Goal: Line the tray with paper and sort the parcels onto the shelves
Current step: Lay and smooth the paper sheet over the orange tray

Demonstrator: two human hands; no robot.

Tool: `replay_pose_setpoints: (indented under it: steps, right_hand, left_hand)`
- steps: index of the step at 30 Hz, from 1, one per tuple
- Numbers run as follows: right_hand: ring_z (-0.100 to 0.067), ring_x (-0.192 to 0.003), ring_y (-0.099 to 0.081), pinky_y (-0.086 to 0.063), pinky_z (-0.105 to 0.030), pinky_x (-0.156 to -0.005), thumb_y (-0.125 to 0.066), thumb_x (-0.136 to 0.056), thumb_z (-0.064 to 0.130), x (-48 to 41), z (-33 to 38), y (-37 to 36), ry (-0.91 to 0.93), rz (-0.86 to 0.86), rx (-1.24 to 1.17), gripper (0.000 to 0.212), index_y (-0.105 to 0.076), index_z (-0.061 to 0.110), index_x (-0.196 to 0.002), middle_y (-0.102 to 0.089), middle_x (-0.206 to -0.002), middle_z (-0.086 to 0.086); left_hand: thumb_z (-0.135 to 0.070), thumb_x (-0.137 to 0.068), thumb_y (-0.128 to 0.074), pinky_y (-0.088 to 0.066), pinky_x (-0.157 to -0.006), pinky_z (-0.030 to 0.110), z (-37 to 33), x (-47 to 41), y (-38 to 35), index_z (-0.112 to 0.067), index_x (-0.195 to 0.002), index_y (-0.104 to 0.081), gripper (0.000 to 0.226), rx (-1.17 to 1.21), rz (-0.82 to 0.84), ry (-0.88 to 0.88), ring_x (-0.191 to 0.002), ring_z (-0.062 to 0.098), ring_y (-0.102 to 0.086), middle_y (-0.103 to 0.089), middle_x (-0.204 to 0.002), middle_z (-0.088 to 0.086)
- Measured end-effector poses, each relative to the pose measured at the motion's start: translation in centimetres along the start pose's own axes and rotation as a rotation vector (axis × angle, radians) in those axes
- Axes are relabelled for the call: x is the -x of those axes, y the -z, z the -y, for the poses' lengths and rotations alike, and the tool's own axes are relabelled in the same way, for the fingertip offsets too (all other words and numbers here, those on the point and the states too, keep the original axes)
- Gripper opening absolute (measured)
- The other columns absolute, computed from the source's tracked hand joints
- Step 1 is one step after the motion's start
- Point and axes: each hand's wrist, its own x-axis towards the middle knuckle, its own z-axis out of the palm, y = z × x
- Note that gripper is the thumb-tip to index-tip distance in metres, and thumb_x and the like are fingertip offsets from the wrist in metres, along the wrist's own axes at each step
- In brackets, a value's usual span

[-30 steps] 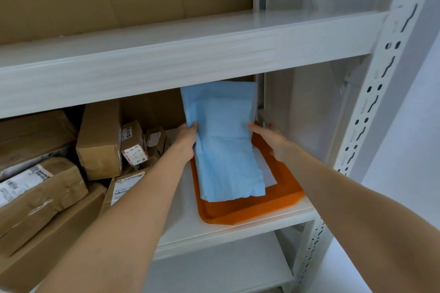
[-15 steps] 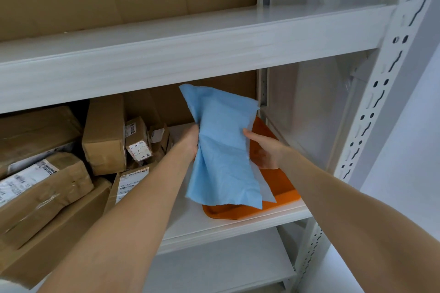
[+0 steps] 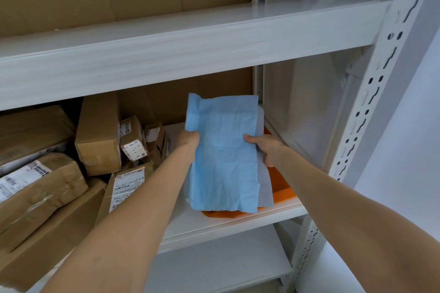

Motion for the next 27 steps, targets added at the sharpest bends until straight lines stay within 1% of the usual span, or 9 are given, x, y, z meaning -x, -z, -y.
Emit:
replay_pose_setpoints:
  steps: [3,6,9,11,15,19,22,25,27]
  right_hand:
    - [-0.029,-0.104,-0.065,-0.050,-0.047,-0.099,-0.075,-0.085,0.023,-0.2,-0.2,-0.1,0.012,-0.061,0.047,0.036,-0.063,0.009,-0.116,-0.068,-0.118,-0.009]
    - [-0.029,-0.103,-0.066,-0.052,-0.047,-0.096,-0.067,-0.092,0.028,-0.2,-0.3,-0.6,0.040,-0.079,0.087,0.036,-0.060,0.007,-0.120,-0.067,-0.116,-0.011]
    - [-0.030,-0.100,-0.068,-0.054,-0.046,-0.093,-0.055,-0.098,0.035,-0.3,-0.4,-1.3,0.037,-0.042,0.098,0.039,-0.058,0.006,-0.126,-0.068,-0.114,-0.013]
    - [-0.030,-0.105,-0.066,-0.053,-0.045,-0.096,-0.049,-0.101,0.036,-0.2,-0.3,-1.7,0.037,-0.024,0.089,0.040,-0.056,0.008,-0.130,-0.065,-0.120,-0.014]
    - [-0.029,-0.118,-0.058,-0.052,-0.039,-0.089,-0.042,-0.103,0.038,0.3,-0.3,-2.1,0.050,0.080,-0.031,0.040,-0.052,0.011,-0.131,-0.060,-0.129,-0.012]
    - [-0.020,-0.099,-0.067,-0.055,-0.033,-0.085,-0.057,-0.098,0.026,0.7,-0.5,-1.4,0.065,0.085,0.021,0.027,-0.057,0.014,-0.122,-0.069,-0.114,-0.008]
    - [-0.017,-0.094,-0.068,-0.056,-0.029,-0.080,-0.062,-0.095,0.014,0.5,-0.6,-1.4,0.091,-0.001,0.032,0.020,-0.061,0.015,-0.115,-0.070,-0.107,-0.005]
    - [-0.016,-0.091,-0.066,-0.055,-0.026,-0.073,-0.063,-0.093,0.007,0.4,-0.5,-1.6,0.134,-0.076,0.027,0.012,-0.061,0.017,-0.098,-0.067,-0.097,-0.003]
    - [-0.018,-0.094,-0.064,-0.055,-0.025,-0.070,-0.062,-0.092,0.004,0.0,-0.6,-1.5,0.183,-0.132,0.049,0.016,-0.060,0.015,-0.104,-0.065,-0.102,-0.005]
  left_hand:
    - [-0.030,-0.080,-0.058,-0.052,-0.089,0.042,0.5,-0.5,-0.2,-0.013,-0.118,-0.057,0.041,-0.440,-0.048,-0.093,-0.103,0.030,-0.059,-0.059,-0.114,0.010]
    - [-0.031,-0.084,-0.068,-0.046,-0.098,0.035,0.1,1.3,-1.3,-0.009,-0.128,-0.053,0.051,-0.453,0.181,-0.220,-0.120,0.028,-0.054,-0.057,-0.126,0.009]
    - [-0.040,-0.082,-0.071,-0.047,-0.075,0.019,-0.1,3.8,-2.9,-0.019,-0.124,-0.051,0.051,-0.376,0.472,-0.163,-0.107,0.014,-0.055,-0.056,-0.121,-0.005]
    - [-0.047,-0.076,-0.074,-0.049,-0.075,0.023,0.4,4.3,-4.1,-0.021,-0.126,-0.053,0.060,-0.466,0.572,-0.159,-0.100,0.012,-0.057,-0.061,-0.114,-0.004]
    - [-0.036,-0.074,-0.078,-0.051,-0.090,0.037,1.0,4.2,-5.0,-0.020,-0.122,-0.057,0.054,-0.505,0.538,-0.185,-0.102,0.020,-0.060,-0.064,-0.109,0.004]
    - [-0.018,-0.092,-0.056,-0.045,-0.073,0.029,1.2,3.5,-4.2,-0.008,-0.119,-0.061,0.029,-0.513,0.459,-0.249,-0.094,0.024,-0.061,-0.064,-0.103,0.012]
    - [-0.027,-0.098,-0.050,-0.046,-0.073,0.029,1.1,3.6,-3.3,-0.012,-0.100,-0.064,0.020,-0.473,0.531,-0.228,-0.089,0.023,-0.064,-0.065,-0.094,0.008]
    - [-0.032,-0.099,-0.049,-0.034,-0.056,0.024,1.1,3.4,-2.6,-0.018,-0.070,-0.051,0.032,-0.498,0.540,-0.262,-0.059,0.011,-0.047,-0.047,-0.066,-0.001]
    - [-0.032,-0.099,-0.048,-0.025,-0.053,0.025,1.1,2.8,-2.6,-0.018,-0.062,-0.039,0.040,-0.533,0.478,-0.293,-0.053,0.011,-0.033,-0.033,-0.060,-0.001]
